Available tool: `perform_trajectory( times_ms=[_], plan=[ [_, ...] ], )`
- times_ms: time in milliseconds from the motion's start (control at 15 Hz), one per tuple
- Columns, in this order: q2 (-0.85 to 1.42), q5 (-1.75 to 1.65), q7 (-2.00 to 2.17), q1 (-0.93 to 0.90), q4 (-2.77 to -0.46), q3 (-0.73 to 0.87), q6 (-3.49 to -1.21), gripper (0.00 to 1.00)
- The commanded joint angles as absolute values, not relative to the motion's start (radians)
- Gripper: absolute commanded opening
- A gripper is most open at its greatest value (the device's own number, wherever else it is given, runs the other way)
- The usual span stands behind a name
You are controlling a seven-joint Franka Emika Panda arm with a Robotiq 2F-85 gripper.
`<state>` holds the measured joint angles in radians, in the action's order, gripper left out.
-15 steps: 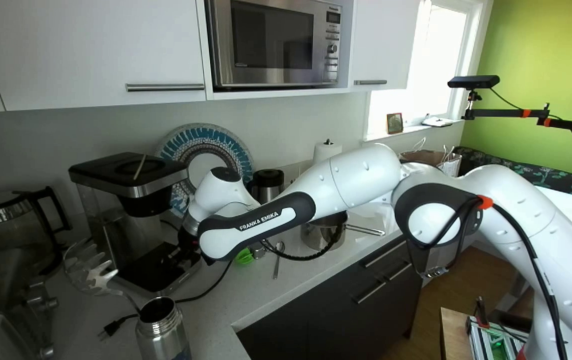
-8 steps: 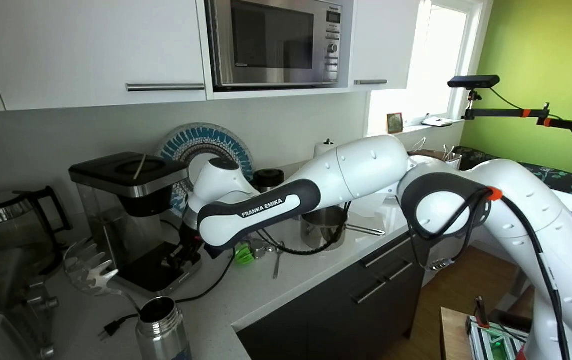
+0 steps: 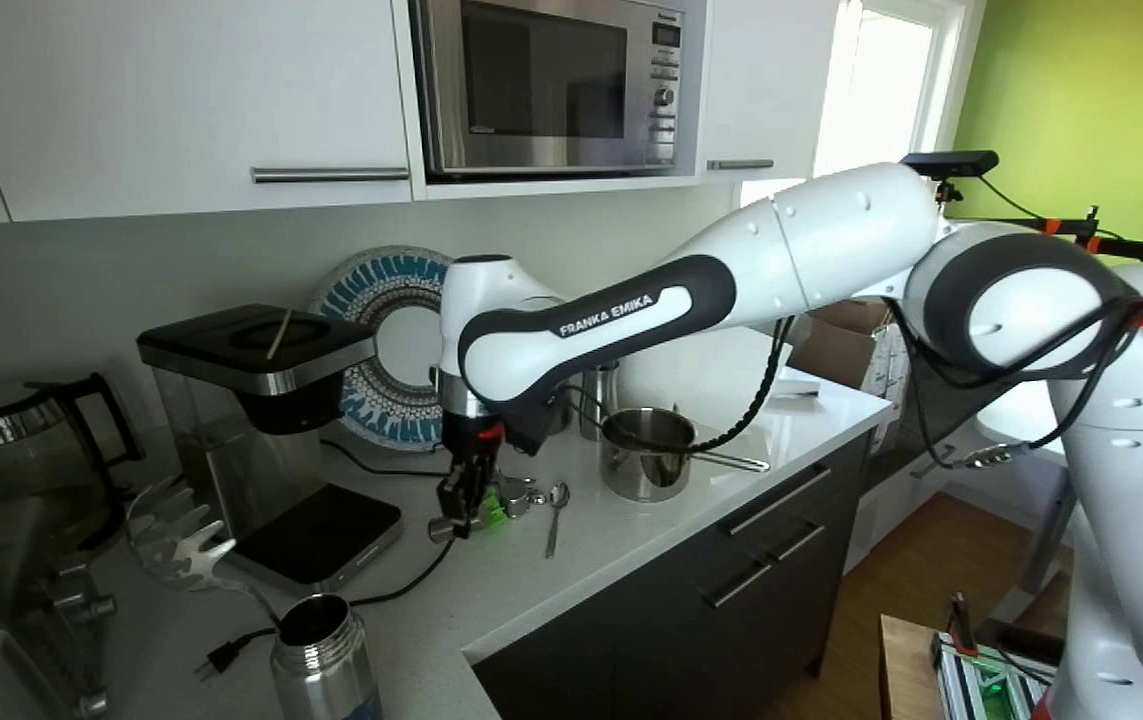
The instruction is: Pick up the silver object from the bottom of the coffee machine and put it on top of the coffee machine
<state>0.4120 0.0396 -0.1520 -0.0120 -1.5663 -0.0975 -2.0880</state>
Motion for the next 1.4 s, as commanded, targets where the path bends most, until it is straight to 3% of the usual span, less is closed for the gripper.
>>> perform_trajectory(
  times_ms=[0,600,1333],
  plan=[
    [0.183,0.077,-0.237,0.014,-1.789,-0.096,-1.981,0.11],
    [-0.218,0.046,-0.228,-0.014,-2.076,-0.049,-2.422,0.11],
    [0.084,-0.213,-0.034,0.004,-1.973,-0.078,-3.366,0.11]
  ],
)
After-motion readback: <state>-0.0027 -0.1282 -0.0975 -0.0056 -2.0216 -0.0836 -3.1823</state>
